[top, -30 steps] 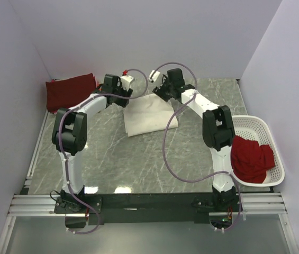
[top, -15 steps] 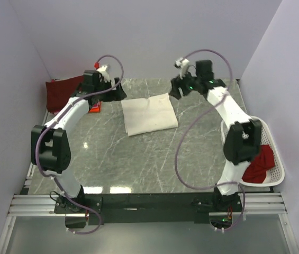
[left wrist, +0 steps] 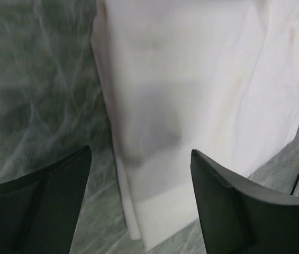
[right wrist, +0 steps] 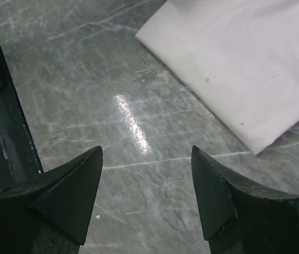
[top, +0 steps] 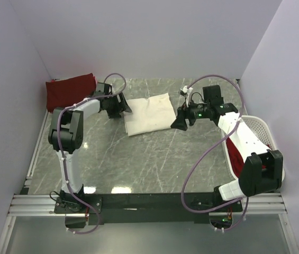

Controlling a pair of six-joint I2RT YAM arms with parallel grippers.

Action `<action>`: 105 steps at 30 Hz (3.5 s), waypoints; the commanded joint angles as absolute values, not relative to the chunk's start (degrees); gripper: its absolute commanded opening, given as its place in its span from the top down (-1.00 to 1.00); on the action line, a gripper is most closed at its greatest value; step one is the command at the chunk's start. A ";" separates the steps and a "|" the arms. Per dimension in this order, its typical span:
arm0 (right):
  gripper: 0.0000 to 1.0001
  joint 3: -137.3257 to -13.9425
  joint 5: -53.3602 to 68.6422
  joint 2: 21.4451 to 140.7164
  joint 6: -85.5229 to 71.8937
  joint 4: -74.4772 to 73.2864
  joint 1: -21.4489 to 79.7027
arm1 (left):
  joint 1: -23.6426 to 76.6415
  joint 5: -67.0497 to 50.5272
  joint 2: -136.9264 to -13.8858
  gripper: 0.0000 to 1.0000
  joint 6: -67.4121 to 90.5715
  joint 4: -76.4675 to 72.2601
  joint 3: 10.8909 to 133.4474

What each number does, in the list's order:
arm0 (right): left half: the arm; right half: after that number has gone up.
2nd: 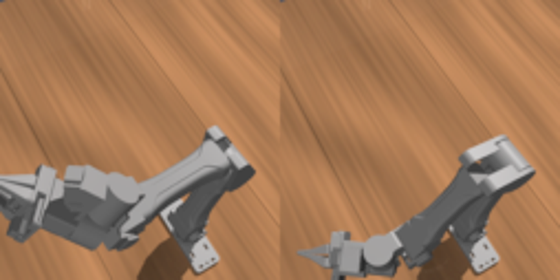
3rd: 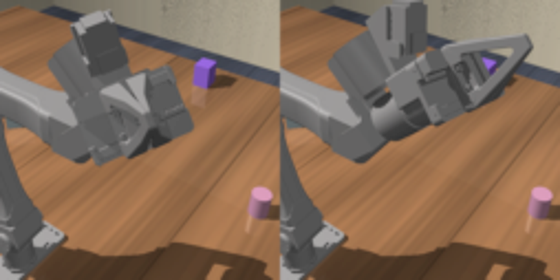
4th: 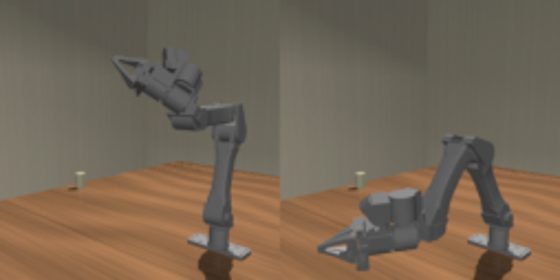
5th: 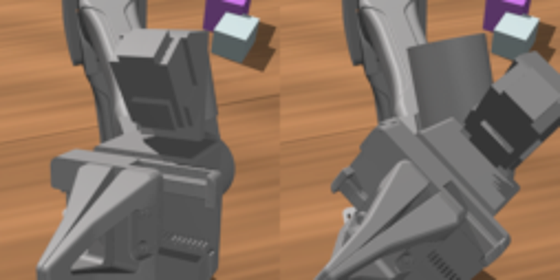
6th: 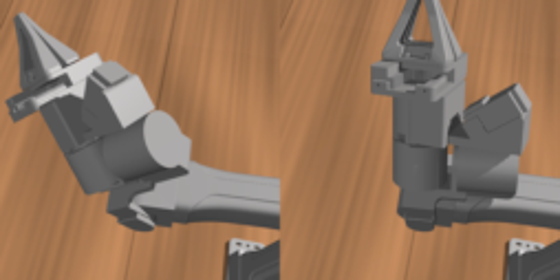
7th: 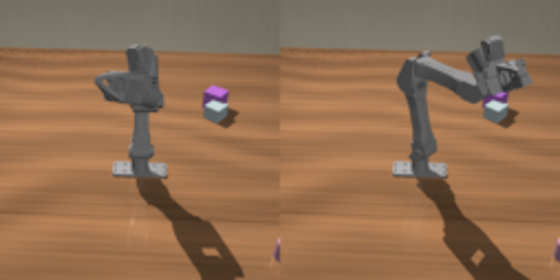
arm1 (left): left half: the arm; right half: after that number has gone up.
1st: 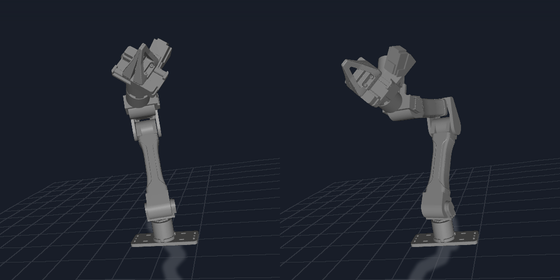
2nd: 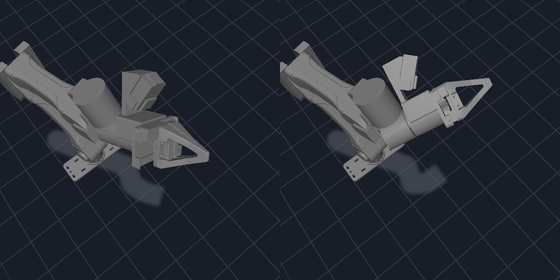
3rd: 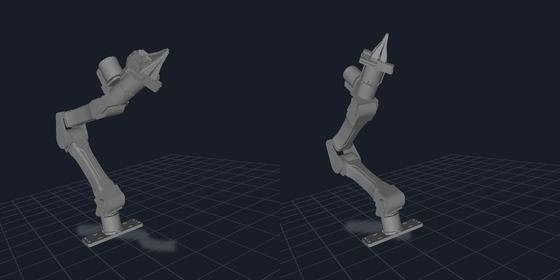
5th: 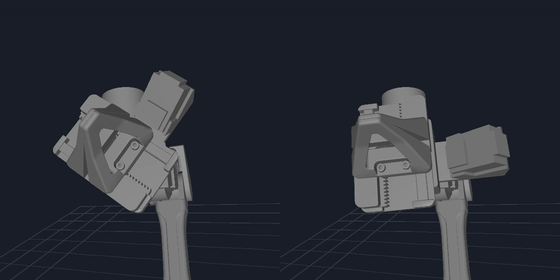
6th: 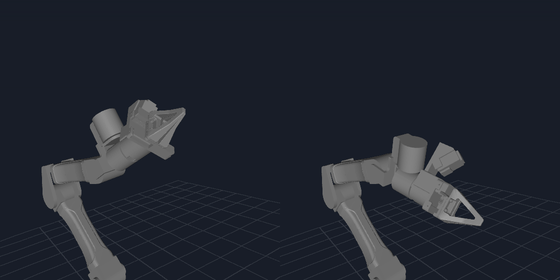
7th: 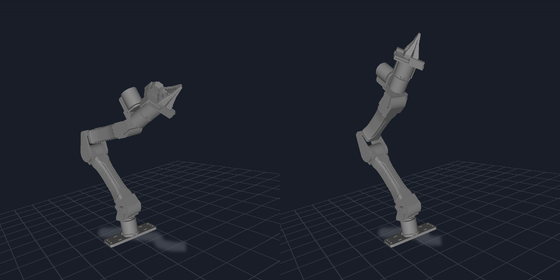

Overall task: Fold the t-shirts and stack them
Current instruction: Neatly place the folded tshirt to the corner

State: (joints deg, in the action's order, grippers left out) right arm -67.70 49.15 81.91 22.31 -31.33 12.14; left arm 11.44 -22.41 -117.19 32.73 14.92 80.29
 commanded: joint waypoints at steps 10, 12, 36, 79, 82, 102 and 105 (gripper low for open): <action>-0.48 -67.24 54.49 80.25 21.80 -29.79 8.70 | 12.13 -31.99 -131.83 -0.10 35.33 20.39 89.74; -0.48 -67.32 55.02 80.33 21.97 -30.23 8.09 | 12.48 -33.21 -132.01 0.06 35.86 19.61 88.60; -0.46 -66.62 57.31 79.63 23.55 -32.26 4.04 | 11.51 -14.17 -111.01 0.99 10.55 34.53 95.00; -0.44 -65.74 55.55 77.52 25.84 -32.96 4.04 | 8.53 11.08 -101.69 0.99 -5.80 36.12 119.44; -0.44 -65.74 55.46 77.61 25.75 -32.96 4.04 | 8.26 10.99 -100.46 0.99 -5.54 36.04 119.71; -0.43 -65.74 55.37 77.43 26.10 -33.13 3.87 | 0.53 6.60 -97.20 0.99 -1.41 34.89 118.38; -0.43 -65.83 55.37 77.43 26.19 -33.40 3.78 | -1.22 4.66 -99.84 0.99 -0.71 35.24 119.61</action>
